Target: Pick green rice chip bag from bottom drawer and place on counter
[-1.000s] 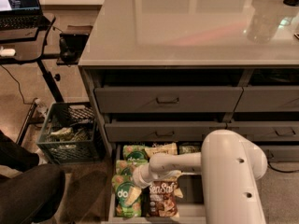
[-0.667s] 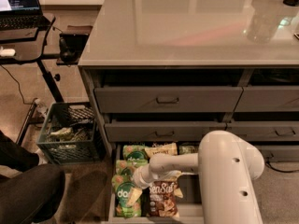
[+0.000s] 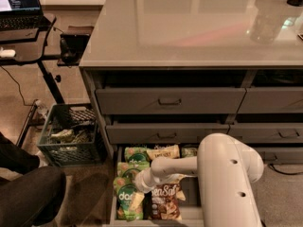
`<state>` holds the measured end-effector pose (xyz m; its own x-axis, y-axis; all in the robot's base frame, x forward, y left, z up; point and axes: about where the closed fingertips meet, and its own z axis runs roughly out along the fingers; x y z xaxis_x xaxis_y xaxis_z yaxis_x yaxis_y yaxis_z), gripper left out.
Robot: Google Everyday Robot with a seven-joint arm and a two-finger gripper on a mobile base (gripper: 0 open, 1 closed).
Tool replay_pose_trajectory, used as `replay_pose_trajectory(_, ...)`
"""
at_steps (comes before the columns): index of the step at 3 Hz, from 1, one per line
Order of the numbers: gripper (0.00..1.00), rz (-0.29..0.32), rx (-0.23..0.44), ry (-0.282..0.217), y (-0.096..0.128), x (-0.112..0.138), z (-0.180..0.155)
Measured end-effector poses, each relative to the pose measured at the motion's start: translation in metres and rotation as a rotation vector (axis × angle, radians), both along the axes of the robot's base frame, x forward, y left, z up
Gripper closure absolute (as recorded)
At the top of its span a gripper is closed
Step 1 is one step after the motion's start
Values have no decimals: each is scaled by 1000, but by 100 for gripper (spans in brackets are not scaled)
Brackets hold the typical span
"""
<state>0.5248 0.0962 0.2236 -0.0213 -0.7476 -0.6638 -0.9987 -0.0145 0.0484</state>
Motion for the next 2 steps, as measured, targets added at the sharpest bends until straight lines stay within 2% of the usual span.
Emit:
replay_pose_trajectory(1,0,6,-3,17,1,-5,-8)
replay_pose_trajectory(2,19,13,-3,34,3,-9,-15)
